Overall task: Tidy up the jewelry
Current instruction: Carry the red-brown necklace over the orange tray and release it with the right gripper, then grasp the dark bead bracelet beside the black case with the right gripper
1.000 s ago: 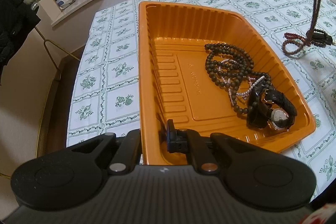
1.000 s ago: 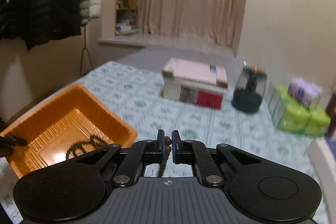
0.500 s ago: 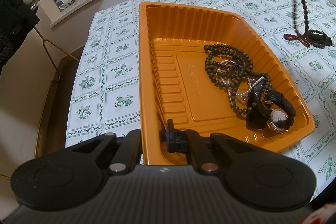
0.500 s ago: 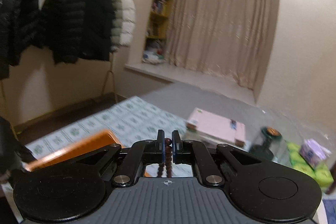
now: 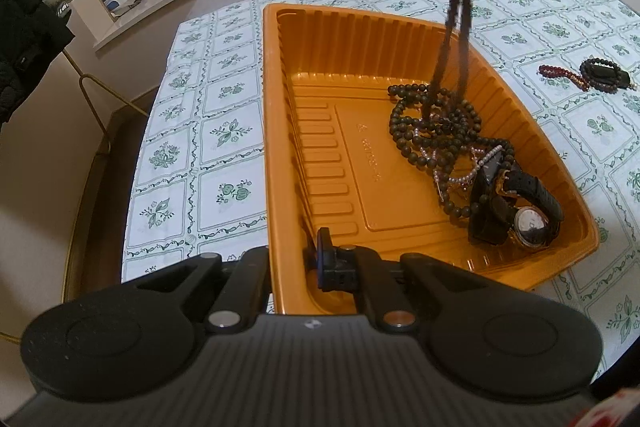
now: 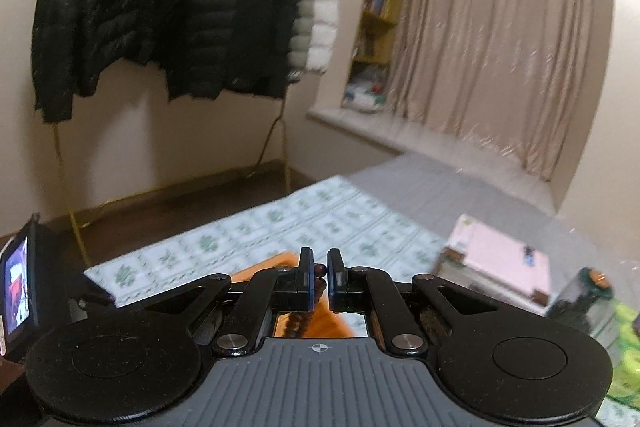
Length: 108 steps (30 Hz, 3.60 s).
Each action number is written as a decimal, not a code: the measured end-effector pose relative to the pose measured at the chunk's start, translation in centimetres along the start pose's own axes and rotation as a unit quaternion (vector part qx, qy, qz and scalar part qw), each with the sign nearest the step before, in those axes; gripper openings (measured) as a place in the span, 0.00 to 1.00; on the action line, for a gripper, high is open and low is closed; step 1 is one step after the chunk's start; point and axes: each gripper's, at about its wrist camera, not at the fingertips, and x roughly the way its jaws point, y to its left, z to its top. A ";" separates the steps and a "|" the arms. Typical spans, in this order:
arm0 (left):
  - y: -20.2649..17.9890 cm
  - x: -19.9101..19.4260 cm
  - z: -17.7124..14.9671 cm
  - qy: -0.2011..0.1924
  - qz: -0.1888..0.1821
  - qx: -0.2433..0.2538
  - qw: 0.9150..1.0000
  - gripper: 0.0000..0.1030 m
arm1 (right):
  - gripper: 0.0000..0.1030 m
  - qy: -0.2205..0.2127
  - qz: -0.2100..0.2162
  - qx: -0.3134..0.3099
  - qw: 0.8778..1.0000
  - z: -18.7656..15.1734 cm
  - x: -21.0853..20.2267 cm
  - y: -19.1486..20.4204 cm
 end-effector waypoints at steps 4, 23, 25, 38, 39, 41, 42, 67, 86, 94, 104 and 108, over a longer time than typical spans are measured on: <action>0.1 0.1 -0.1 0.001 -0.003 -0.003 1.000 0.05 | 0.06 0.023 0.017 -0.007 1.000 -0.7 2.2 0.9; 0.3 0.2 -0.3 0.001 -0.005 -0.008 1.000 0.05 | 0.06 0.078 0.042 0.002 0.996 -3.6 5.9 0.2; 0.3 0.2 -0.3 0.001 -0.005 -0.008 1.000 0.05 | 0.06 0.072 0.045 0.000 0.996 -3.3 5.9 0.4; 0.3 0.2 -0.4 0.002 -0.006 -0.013 1.000 0.05 | 0.07 0.065 0.047 0.039 0.996 -3.9 5.8 -0.8; 0.3 0.2 -0.4 0.002 -0.006 -0.013 1.000 0.05 | 0.09 0.063 0.045 0.047 0.996 -4.1 5.5 -1.1; 0.3 0.2 -0.3 0.002 -0.005 -0.013 1.000 0.05 | 0.15 0.059 0.038 0.064 0.995 -4.6 4.6 -1.9; 0.3 0.1 -0.3 0.002 -0.005 -0.013 1.000 0.05 | 0.24 0.057 0.033 0.072 0.995 -5.0 4.1 -2.3; -0.3 -0.2 -0.1 0.003 0.008 -0.013 1.000 0.05 | 0.43 0.144 -0.211 0.274 0.927 -25.6 -9.1 -13.5; -0.3 0.2 -0.1 0.010 0.011 -0.013 1.000 0.05 | 0.43 0.155 -0.174 0.264 0.936 -25.2 -3.9 -16.5; -0.2 0.2 -0.1 0.011 0.011 -0.012 1.000 0.05 | 0.13 0.173 -0.171 0.246 0.938 -25.9 -2.8 -16.4; -0.3 0.2 0.0 0.010 0.011 -0.009 1.000 0.05 | 0.06 0.156 -0.175 0.224 0.946 -23.9 -4.1 -15.4; -0.3 0.1 0.0 0.009 0.011 -0.009 1.000 0.05 | 0.06 0.125 -0.167 0.202 0.957 -21.0 -5.6 -14.5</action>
